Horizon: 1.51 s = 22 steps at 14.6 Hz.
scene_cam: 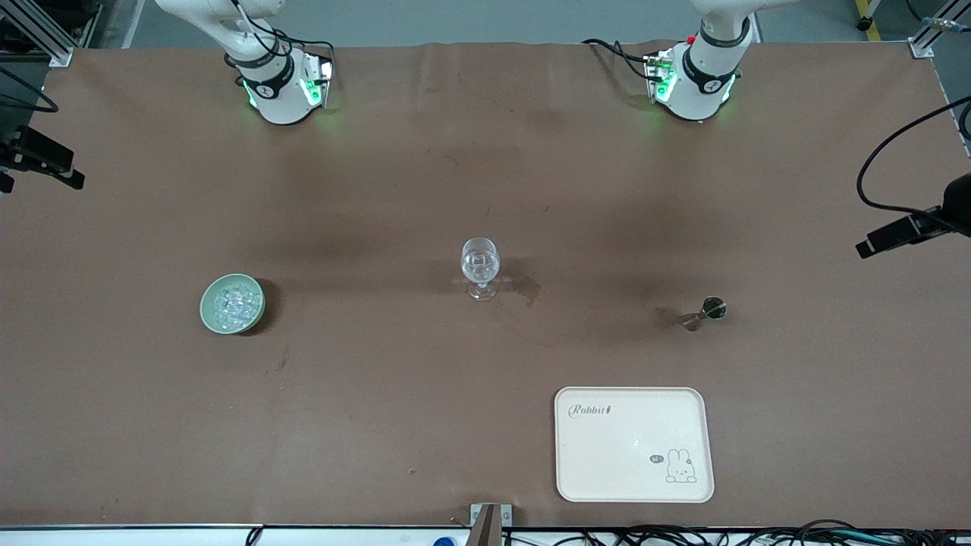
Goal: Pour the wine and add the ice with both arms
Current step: 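Reach the right gripper to the ice bowl while the left gripper reaches the jigger, then grasp an ice cube with the right gripper while the left gripper grasps the jigger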
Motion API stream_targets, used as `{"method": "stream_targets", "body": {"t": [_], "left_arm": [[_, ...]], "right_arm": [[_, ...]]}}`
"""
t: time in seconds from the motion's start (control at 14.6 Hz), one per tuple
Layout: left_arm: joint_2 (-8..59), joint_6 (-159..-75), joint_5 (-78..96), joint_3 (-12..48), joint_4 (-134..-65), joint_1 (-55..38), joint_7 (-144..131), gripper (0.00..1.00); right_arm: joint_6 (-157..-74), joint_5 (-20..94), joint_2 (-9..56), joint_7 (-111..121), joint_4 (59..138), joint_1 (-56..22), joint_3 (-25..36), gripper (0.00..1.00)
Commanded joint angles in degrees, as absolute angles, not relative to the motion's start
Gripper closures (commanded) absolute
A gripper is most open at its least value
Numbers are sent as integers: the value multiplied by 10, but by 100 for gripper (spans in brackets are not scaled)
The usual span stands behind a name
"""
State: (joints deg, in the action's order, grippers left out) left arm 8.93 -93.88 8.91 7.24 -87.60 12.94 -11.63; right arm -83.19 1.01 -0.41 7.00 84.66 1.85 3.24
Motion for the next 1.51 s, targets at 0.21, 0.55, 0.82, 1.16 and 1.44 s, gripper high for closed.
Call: {"method": "stream_targets", "body": {"t": [0.21, 0.55, 0.82, 1.16, 1.44], "left_arm": [[168, -935, 177, 75, -858, 149, -244, 1], [257, -937, 263, 74, -858, 175, -330, 1], [321, -943, 316, 75, -858, 194, -378, 3], [395, -943, 410, 75, -858, 221, -389, 2], [445, -943, 494, 75, -860, 232, -390, 7]], "right_arm": [[-876, 18, 22, 71, 858, 35, 27, 2], [-959, 17, 60, 72, 909, 43, 27, 1], [-1088, 17, 77, 73, 998, 41, 27, 1], [-1187, 17, 130, 71, 1054, 37, 26, 2], [-1264, 18, 154, 70, 1110, 29, 26, 4]]}}
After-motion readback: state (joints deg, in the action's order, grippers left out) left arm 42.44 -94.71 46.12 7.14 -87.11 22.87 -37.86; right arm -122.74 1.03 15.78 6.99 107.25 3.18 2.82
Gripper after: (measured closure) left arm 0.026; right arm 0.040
